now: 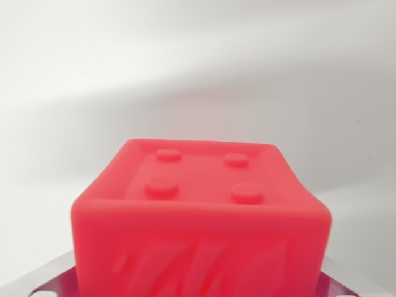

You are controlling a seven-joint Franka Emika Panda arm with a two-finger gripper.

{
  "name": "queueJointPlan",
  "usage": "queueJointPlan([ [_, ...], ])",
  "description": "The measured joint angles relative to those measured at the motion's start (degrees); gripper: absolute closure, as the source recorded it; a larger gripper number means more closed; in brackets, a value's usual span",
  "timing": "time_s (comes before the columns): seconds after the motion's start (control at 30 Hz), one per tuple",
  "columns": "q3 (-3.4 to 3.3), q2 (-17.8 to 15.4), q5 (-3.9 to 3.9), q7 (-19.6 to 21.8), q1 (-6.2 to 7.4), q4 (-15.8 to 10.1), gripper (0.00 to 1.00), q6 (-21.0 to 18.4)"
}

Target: Destack cube

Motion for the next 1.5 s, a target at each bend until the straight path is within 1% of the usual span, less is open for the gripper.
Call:
queueJointPlan([
  [0.2, 0.05, 2.14, 0.04, 0.0, -0.01, 0.48, 1.0, 1.66],
  [0.57, 0.18, 5.07, 0.06, 0.0, -0.12, 1.27, 1.0, 3.82],
  [1.0, 0.27, 6.64, 0.06, 0.0, -0.2, 1.8, 1.0, 4.87],
  [1.03, 0.27, 6.67, 0.06, 0.0, -0.2, 1.8, 0.0, 4.89],
  [1.5, 0.28, 6.7, 0.06, 0.0, -0.21, 1.82, 0.0, 4.94],
])
